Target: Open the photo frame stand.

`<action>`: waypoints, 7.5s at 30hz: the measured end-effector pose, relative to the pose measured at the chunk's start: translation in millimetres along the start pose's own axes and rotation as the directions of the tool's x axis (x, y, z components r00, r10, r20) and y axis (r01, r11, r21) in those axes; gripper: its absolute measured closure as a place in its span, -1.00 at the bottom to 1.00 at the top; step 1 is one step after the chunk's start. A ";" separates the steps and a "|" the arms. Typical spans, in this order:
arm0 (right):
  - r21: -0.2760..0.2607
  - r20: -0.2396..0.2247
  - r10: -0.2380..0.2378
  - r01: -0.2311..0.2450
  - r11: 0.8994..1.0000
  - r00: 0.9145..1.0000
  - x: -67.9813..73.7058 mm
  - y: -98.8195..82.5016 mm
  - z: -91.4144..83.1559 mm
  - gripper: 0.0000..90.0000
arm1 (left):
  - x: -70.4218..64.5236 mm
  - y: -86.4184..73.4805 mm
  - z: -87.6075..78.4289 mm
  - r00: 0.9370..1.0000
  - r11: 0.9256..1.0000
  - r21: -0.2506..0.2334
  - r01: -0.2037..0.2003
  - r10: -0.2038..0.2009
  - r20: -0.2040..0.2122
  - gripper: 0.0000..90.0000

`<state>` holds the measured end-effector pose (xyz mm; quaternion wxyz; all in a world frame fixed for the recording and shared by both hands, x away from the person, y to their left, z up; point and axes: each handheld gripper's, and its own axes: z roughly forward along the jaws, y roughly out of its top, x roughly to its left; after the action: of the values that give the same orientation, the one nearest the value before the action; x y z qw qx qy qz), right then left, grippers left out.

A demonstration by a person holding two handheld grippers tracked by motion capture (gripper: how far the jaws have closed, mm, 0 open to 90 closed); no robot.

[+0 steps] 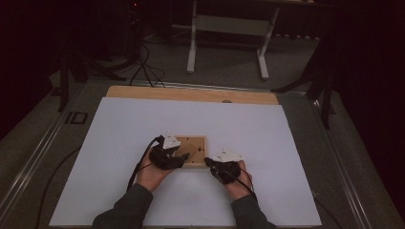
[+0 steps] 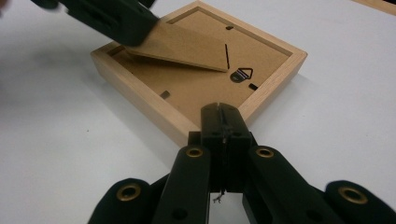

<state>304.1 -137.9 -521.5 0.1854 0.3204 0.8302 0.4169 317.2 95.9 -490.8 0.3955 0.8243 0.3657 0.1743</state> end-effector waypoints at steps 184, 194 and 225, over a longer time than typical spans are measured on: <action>-0.037 -0.019 0.048 -0.049 0.998 0.999 -17.7 14.2 -12.3 0.49 | 15.5 11.3 24.6 0.969 0.969 0.179 0.172 -0.199 0.146 0.19; 0.004 -0.089 0.124 -0.125 0.992 0.988 -39.4 25.5 -6.5 0.34 | 0.8 7.2 16.6 0.991 0.988 0.133 0.084 -0.096 0.089 0.20; 0.096 -0.234 0.297 -0.282 0.955 0.926 -71.3 43.5 28.1 0.03 | -11.0 -15.9 4.1 0.996 0.997 0.007 -0.082 0.081 0.046 0.20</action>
<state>388.4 -151.3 -499.7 0.0076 0.3906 0.8026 0.4509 304.8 92.2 -505.8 0.3927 0.8440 0.3235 0.1699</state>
